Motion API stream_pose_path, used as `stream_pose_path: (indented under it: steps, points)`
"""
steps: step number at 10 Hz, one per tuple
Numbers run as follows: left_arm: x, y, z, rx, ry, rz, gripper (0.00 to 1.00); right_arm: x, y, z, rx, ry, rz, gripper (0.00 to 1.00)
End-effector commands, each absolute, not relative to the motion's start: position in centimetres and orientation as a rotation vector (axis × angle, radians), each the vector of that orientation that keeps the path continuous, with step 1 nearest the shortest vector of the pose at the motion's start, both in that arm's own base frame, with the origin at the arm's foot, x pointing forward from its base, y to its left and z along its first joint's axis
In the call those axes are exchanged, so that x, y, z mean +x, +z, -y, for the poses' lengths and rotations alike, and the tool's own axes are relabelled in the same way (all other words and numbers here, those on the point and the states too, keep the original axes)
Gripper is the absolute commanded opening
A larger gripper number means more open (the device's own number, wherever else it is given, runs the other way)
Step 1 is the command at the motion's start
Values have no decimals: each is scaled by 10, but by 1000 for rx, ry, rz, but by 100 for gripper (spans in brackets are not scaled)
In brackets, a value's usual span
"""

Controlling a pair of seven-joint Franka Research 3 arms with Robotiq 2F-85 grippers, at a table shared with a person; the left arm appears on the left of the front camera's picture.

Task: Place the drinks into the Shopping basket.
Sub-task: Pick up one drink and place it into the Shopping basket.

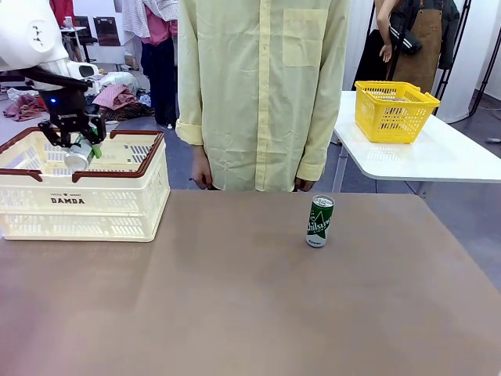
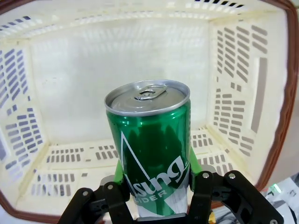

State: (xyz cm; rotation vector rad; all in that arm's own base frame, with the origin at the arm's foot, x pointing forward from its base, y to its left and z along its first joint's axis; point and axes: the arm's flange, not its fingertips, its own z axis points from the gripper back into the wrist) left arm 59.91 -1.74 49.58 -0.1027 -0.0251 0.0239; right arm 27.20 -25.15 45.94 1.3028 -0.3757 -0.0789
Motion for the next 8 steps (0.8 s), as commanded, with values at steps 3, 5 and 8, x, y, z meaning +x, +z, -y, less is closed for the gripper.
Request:
stream_pose_path:
  steps: [3,5,8]
  points:
    - [628,450,16,-81,-14,-13,0,270,461,252,1297,-58,380,100]
    - [627,427,18,-64,-33,-17,0,270,461,252,1297,-58,380,100]
    - [616,400,13,-93,-48,-4,0,270,461,252,1297,-58,380,100]
